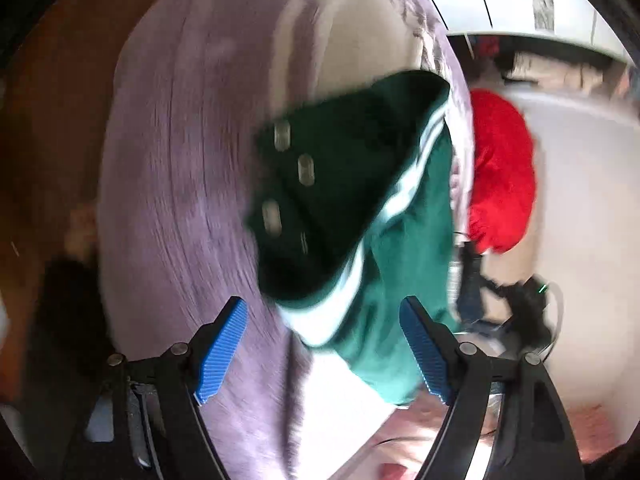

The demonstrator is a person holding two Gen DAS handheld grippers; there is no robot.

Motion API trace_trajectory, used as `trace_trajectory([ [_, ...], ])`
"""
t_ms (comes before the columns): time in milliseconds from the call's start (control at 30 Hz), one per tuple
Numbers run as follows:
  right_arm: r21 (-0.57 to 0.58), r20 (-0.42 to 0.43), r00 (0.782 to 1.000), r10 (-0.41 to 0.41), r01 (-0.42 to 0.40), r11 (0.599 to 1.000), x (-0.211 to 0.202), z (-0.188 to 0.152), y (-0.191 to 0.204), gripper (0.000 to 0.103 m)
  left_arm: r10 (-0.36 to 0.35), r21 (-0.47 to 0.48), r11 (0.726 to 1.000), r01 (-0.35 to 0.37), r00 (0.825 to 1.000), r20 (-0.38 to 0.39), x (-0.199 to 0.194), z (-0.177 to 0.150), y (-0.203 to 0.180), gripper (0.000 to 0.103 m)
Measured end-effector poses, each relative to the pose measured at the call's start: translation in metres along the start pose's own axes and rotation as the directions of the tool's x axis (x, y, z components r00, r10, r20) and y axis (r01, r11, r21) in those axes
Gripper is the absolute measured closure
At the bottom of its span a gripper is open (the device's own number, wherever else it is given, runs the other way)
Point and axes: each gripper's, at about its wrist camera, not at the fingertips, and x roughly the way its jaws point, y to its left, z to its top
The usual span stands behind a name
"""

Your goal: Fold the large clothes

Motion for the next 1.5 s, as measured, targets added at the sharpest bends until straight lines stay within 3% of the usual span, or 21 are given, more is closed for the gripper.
trace_trajectory([
  [67, 0.058, 0.018, 0.999, 0.031, -0.032, 0.998, -0.004, -0.024, -0.019, 0.029, -0.052, -0.044, 0.998, 0.050, 0.998, -0.034, 0.020, -0.010, 0.005, 0.026],
  [133, 0.112, 0.014, 0.999, 0.049, -0.050, 0.993, 0.002, -0.043, -0.027, 0.029, -0.078, -0.066, 0.995, 0.076, 0.997, -0.020, 0.041, -0.007, 0.005, 0.026],
  [267, 0.184, 0.001, 0.999, 0.036, -0.035, 0.982, 0.019, -0.074, -0.051, 0.029, -0.054, -0.084, 0.994, 0.063, 0.993, 0.106, 0.064, 0.022, 0.002, 0.026],
  [400, 0.224, 0.025, 0.998, 0.051, -0.056, 0.973, 0.025, -0.094, -0.069, 0.029, -0.018, -0.127, 0.991, 0.050, 0.970, 0.241, 0.066, 0.040, -0.005, 0.026],
  [467, 0.236, 0.036, 0.998, 0.060, -0.067, 0.969, 0.023, -0.101, -0.076, 0.029, 0.017, -0.089, 0.996, 0.008, 0.958, 0.285, 0.067, 0.040, -0.018, 0.029],
  [533, 0.244, 0.050, 0.995, 0.084, -0.094, 0.965, 0.020, -0.107, -0.081, 0.029, 0.044, -0.053, 0.998, -0.029, 0.950, 0.309, 0.066, 0.042, -0.027, 0.049],
  [633, 0.262, 0.064, 0.993, 0.095, -0.109, 0.959, 0.015, -0.115, -0.090, 0.029, 0.045, -0.026, 0.999, -0.039, 0.947, 0.318, 0.063, 0.049, -0.031, 0.067],
  [800, 0.272, 0.108, 0.988, 0.111, -0.137, 0.952, 0.000, -0.120, -0.107, 0.029, 0.049, 0.121, 0.988, -0.092, 0.946, 0.320, 0.053, 0.058, -0.073, 0.079],
  [867, 0.289, 0.145, 0.982, 0.118, -0.156, 0.945, -0.009, -0.125, -0.119, 0.029, 0.043, 0.259, 0.956, -0.135, 0.942, 0.332, 0.058, 0.053, -0.115, 0.079],
  [933, 0.325, 0.179, 0.976, 0.127, -0.180, 0.928, -0.018, -0.132, -0.133, 0.029, 0.058, 0.426, 0.880, -0.211, 0.937, 0.345, 0.054, 0.044, -0.163, 0.079],
  [1000, 0.367, 0.219, 0.964, 0.148, -0.222, 0.903, -0.027, -0.142, -0.150, 0.029, 0.064, 0.574, 0.770, -0.278, 0.930, 0.363, 0.057, 0.027, -0.213, 0.079],
  [1033, 0.380, 0.233, 0.960, 0.152, -0.234, 0.895, -0.031, -0.145, -0.156, 0.029, 0.053, 0.630, 0.722, -0.285, 0.931, 0.360, 0.060, 0.018, -0.232, 0.079],
  [1100, 0.419, 0.281, 0.946, 0.159, -0.270, 0.867, -0.043, -0.159, -0.173, 0.029, 0.030, 0.743, 0.599, -0.299, 0.935, 0.352, 0.070, -0.007, -0.278, 0.080],
  [1200, 0.471, 0.349, 0.922, 0.165, -0.325, 0.820, -0.060, -0.178, -0.198, 0.029, -0.007, 0.859, 0.439, -0.264, 0.955, 0.298, 0.097, -0.052, -0.334, 0.080],
  [1233, 0.487, 0.374, 0.913, 0.167, -0.346, 0.802, -0.066, -0.187, -0.207, 0.029, -0.012, 0.884, 0.398, -0.246, 0.962, 0.273, 0.107, -0.065, -0.348, 0.080],
  [1267, 0.508, 0.403, 0.901, 0.163, -0.368, 0.778, -0.073, -0.198, -0.219, 0.029, -0.012, 0.921, 0.320, -0.223, 0.971, 0.239, 0.126, -0.091, -0.368, 0.080],
  [1333, 0.545, 0.445, 0.884, 0.142, -0.394, 0.741, -0.084, -0.218, -0.241, 0.029, -0.016, 0.966, 0.207, -0.158, 0.986, 0.164, 0.154, -0.139, -0.392, 0.080],
  [1433, 0.606, 0.497, 0.863, 0.092, -0.421, 0.675, -0.098, -0.254, -0.279, 0.029, 0.029, 0.998, 0.054, -0.035, 0.999, 0.034, 0.208, -0.226, -0.410, 0.080],
  [1500, 0.655, 0.521, 0.852, 0.048, -0.435, 0.617, -0.104, -0.284, -0.309, 0.029, 0.096, 0.997, -0.068, 0.044, 0.995, -0.038, 0.250, -0.290, -0.408, 0.080],
])
